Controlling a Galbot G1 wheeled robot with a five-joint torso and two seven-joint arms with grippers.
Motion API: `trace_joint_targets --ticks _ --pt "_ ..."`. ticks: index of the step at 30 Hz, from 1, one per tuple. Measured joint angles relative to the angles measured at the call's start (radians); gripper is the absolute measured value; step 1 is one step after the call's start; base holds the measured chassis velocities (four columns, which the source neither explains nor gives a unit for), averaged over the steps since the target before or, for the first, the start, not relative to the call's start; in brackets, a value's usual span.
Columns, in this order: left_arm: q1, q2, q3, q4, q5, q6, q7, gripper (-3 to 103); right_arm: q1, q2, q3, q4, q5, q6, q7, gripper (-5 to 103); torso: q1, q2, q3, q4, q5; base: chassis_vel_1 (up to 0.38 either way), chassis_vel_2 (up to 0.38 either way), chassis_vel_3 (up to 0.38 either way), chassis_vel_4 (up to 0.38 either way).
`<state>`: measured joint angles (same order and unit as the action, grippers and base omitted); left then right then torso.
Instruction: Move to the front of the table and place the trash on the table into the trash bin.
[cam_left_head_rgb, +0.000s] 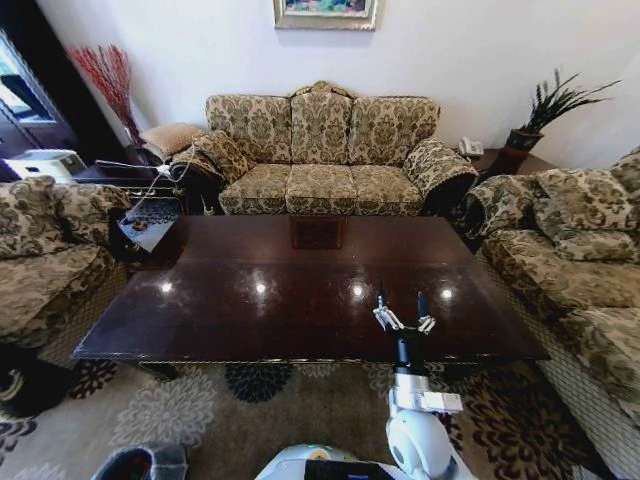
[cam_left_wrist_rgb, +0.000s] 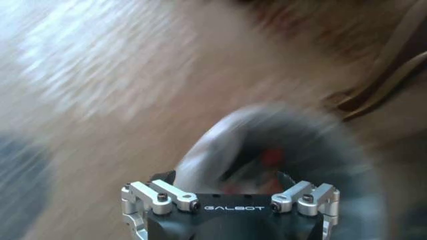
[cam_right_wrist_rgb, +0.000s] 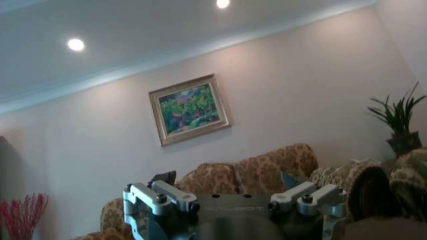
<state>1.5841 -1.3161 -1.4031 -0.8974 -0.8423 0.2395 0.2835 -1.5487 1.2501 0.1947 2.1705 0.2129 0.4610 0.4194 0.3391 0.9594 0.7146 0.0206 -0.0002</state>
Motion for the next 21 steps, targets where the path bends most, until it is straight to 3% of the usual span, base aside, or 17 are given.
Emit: trace_joint_targets --ticks 1,2,3,5,6,7,11,12,14,15,16,19,20,21 --pt "0.024 -0.010 -0.002 -0.072 -0.019 -0.027 0.051 100 -0.005 -0.002 0.012 0.006 -0.014 -0.023 0.003 100 0.000 0.000 0.000 0.0002 0.0001 0.000 0.000 0.000 0.000" --pt "0.024 -0.010 -0.002 -0.072 -0.019 -0.027 0.051 100 -0.005 -0.002 0.012 0.006 -0.014 -0.023 0.003 100 0.000 0.000 0.000 0.0002 0.0001 0.000 0.000 0.000 0.000" --pt "0.049 -0.017 -0.002 -0.180 -0.026 -0.079 0.117 100 -0.022 -0.007 0.034 0.017 -0.030 -0.061 0.003 100 0.000 0.000 0.000 0.0001 0.0007 0.000 0.000 0.000 0.000" --pt "0.086 -0.018 0.000 -0.343 0.002 -0.137 0.168 100 -0.041 -0.018 0.067 0.037 -0.036 -0.132 0.004 100 0.000 0.000 0.000 -0.0006 0.0003 0.000 0.000 0.000 0.000" --pt "0.103 -0.018 0.002 -0.444 0.010 -0.156 0.176 100 -0.043 -0.023 0.086 0.047 -0.036 -0.169 0.007 100 0.000 0.000 0.000 -0.0006 0.0005 0.000 0.000 0.000 0.000" --pt "0.103 -0.018 0.002 -0.444 0.010 -0.156 0.176 100 -0.043 -0.023 0.086 0.047 -0.036 -0.169 0.007 100 0.000 0.000 0.000 -0.0006 0.0005 0.000 0.000 0.000 0.000" --pt "0.127 -0.010 0.011 -0.767 0.052 -0.229 0.161 100 -0.042 -0.027 0.155 0.114 -0.035 -0.272 0.018 100 0.000 0.000 0.000 -0.0004 0.0002 0.000 0.000 0.000 0.000" --pt "0.127 -0.010 0.011 -0.767 0.052 -0.229 0.161 100 -0.042 -0.027 0.155 0.114 -0.035 -0.272 0.018 100 0.000 0.000 0.000 -0.0004 0.0002 0.000 0.000 0.000 0.000" --pt "0.138 -0.008 0.031 -0.977 0.055 -0.233 0.105 100 -0.053 -0.024 0.199 0.161 -0.030 -0.324 0.022 100 0.000 0.000 0.000 -0.0004 0.0001 0.000 0.000 0.000 0.000" --pt "0.142 -0.009 0.047 -1.083 0.061 -0.225 0.037 100 -0.065 -0.022 0.210 0.181 -0.027 -0.340 0.022 100 0.000 0.000 0.000 -0.0005 0.0007 0.000 0.000 0.000 0.000" --pt "0.142 -0.009 0.047 -1.083 0.061 -0.225 0.037 100 -0.065 -0.022 0.210 0.181 -0.027 -0.340 0.022 100 0.000 0.000 0.000 -0.0005 0.0007 0.000 0.000 0.000 0.000" --pt "0.153 -0.001 0.115 -1.329 0.039 -0.166 -0.149 100 -0.146 -0.038 0.216 0.220 -0.023 -0.370 0.007 100 0.000 0.000 0.000 -0.0003 0.0001 0.000 0.000 0.000 0.000" --pt "0.159 0.004 0.140 -1.403 0.037 -0.143 -0.188 100 -0.180 -0.040 0.217 0.229 -0.025 -0.375 -0.011 100 0.000 0.000 0.000 -0.0006 0.0007 0.000 0.000 0.000 0.000" --pt "0.159 0.004 0.140 -1.403 0.037 -0.143 -0.188 100 -0.180 -0.040 0.217 0.229 -0.025 -0.375 -0.011 100 0.000 0.000 0.000 -0.0006 0.0007 0.000 0.000 0.000 0.000"
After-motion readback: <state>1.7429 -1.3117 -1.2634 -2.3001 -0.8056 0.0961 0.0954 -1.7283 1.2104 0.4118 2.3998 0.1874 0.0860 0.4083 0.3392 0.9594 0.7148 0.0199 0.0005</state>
